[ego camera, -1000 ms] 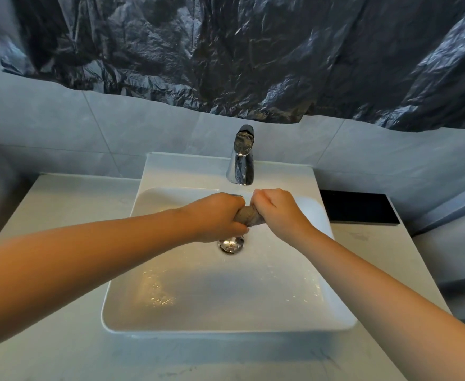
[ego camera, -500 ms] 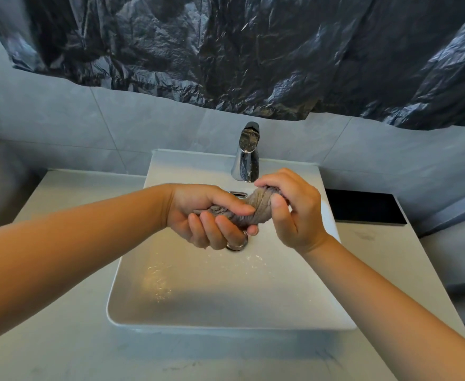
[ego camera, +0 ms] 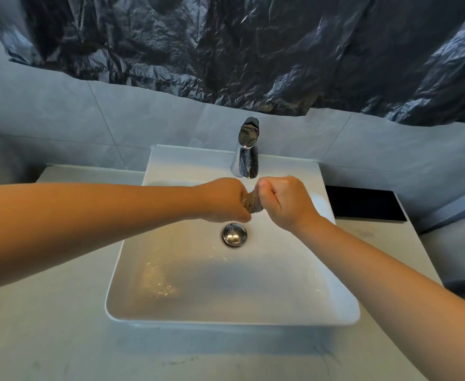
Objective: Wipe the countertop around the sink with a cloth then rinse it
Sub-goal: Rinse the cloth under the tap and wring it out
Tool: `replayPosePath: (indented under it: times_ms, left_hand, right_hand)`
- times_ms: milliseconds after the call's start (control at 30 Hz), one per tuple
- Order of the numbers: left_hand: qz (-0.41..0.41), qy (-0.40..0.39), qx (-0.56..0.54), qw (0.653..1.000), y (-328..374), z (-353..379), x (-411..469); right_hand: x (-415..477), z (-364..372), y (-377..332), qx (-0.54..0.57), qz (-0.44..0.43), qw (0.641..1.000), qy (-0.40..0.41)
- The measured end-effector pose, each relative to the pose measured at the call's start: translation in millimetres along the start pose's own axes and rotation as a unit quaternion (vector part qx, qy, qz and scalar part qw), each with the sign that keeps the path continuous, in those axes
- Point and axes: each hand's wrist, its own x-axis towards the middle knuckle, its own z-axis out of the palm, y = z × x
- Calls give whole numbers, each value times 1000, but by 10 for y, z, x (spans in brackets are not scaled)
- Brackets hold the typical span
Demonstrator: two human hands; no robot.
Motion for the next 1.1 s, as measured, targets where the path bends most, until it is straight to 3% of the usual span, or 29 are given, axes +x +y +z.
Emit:
replayPosePath:
  times_ms: [300,533,700,900,1100]
  left_hand:
    - [71,51,176,980,-137,266,284]
    - [134,53,292,945,-154,303,399]
    - [149,51,318,935,-181,323,417]
    - [178,30,345,921,-207,323,401]
    - [197,9,378,904,-250,307,364]
  right_hand:
    - [-115,198,81,71,212,968,-110]
    - [-167,225,20,184,317,923,-116]
    - [-185,322,61,219,389,889,-102]
    - [-189,337,34,252,476,830,-144]
    - [-329,378,-24,307,510,784,-175]
